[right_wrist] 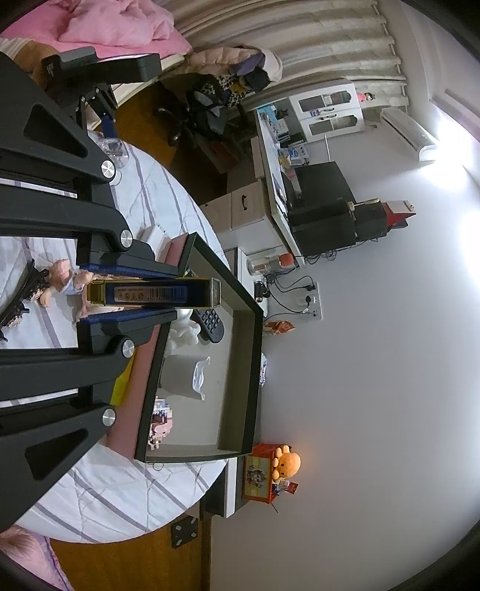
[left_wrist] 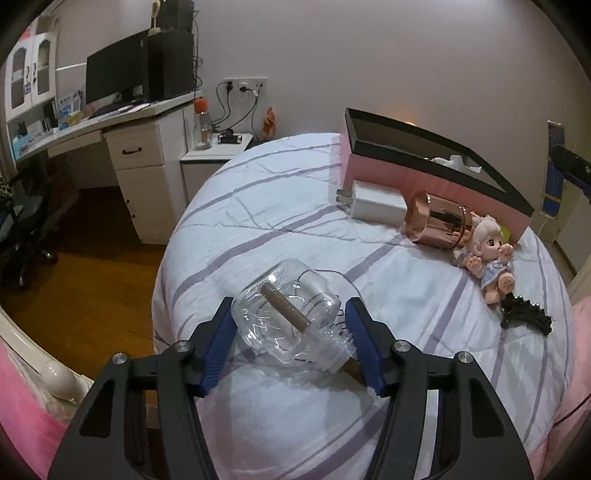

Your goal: Organize rigid objects

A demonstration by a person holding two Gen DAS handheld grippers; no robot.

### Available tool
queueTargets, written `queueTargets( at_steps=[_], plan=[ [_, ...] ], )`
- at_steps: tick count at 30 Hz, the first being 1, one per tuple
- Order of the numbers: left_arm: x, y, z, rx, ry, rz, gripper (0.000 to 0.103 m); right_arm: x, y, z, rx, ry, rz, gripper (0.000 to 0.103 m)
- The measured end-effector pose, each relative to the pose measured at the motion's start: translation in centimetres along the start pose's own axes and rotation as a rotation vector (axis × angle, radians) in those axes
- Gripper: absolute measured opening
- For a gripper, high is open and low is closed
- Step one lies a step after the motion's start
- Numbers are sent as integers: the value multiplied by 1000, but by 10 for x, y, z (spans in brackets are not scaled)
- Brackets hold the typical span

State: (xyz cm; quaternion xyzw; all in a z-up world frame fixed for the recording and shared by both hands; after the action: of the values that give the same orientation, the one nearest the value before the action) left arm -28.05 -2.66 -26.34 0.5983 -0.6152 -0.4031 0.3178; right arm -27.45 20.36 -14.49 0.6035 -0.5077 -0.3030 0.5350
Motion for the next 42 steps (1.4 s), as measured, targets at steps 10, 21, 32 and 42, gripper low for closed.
queueTargets(
  at_steps=[10, 21, 32, 42],
  plan=[
    [-35, 44, -23, -86, -95, 33, 60, -4, 5, -5, -12, -20, 10, 16],
    [-87, 138, -96, -377, -67, 112, 60, 1, 34, -29, -102, -44, -24, 16],
    [-102, 186, -141, -543, 59, 164, 61, 12, 68, -51, -187, -49, -66, 16],
    [-105, 208, -141, -570, 56, 168, 61, 13, 83, -50, -214, -45, -81, 16]
  ],
)
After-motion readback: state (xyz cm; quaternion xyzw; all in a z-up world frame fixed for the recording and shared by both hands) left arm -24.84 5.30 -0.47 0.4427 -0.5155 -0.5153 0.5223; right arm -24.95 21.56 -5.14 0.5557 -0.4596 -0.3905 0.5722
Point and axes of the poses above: each gripper's, at about its wrist camera, not at the fingertips, and z roughly the way its jaws point, x to its left, y to its top, the point moved 4 cm from there along z, roughly the way its jaws point, and after that the axes turned 14 degrees about -x, right-handed, at the moved point
